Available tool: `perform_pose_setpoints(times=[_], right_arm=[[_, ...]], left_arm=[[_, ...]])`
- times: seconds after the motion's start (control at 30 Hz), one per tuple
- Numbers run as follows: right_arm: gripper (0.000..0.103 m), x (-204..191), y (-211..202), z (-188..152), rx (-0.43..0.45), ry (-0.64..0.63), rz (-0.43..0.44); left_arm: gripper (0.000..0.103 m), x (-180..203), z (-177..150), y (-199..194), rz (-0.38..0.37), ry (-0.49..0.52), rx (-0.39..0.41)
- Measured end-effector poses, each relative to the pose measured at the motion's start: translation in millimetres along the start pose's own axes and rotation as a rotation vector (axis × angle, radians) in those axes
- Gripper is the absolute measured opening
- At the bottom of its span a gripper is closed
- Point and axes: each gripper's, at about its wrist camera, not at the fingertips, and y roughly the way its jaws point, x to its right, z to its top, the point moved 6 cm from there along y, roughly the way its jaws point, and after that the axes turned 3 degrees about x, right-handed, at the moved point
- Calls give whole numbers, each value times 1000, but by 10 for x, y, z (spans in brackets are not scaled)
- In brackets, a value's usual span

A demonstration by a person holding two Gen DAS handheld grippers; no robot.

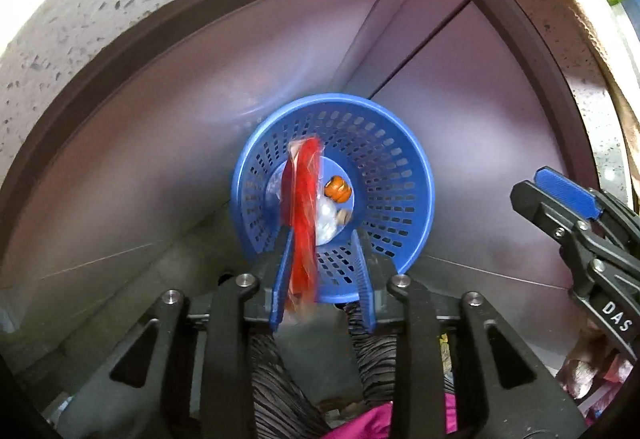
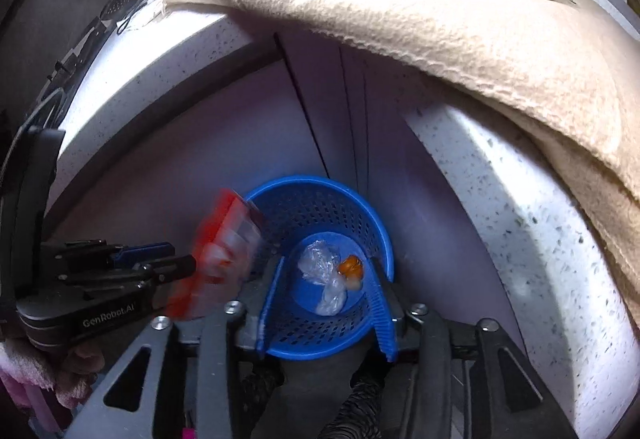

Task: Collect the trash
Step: 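Open both tools to drop the red wrapper and lid into the basket, then move both tools back up over the cloth of trash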

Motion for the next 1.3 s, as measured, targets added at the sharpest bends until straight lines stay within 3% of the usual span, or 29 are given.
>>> perform_pose_setpoints(times=[0.57, 0.8, 0.87, 0.97, 1.3], right_arm=[[54, 15, -289, 55, 46, 11, 31], [60, 30, -522, 118, 85, 25, 58], [63, 27, -622, 153, 104, 20, 66], [66, 46, -748, 165, 131, 17, 75], [69, 329, -1276, 419, 240, 51, 96]], left_arm=[[28, -59, 69, -192, 6, -2, 45], [29, 29, 142, -386, -17, 8, 61], [33, 68, 177, -464, -29, 15, 70], [44, 138, 271, -646, -38, 38, 114], [44, 579, 693, -1314, -59, 172, 277]])
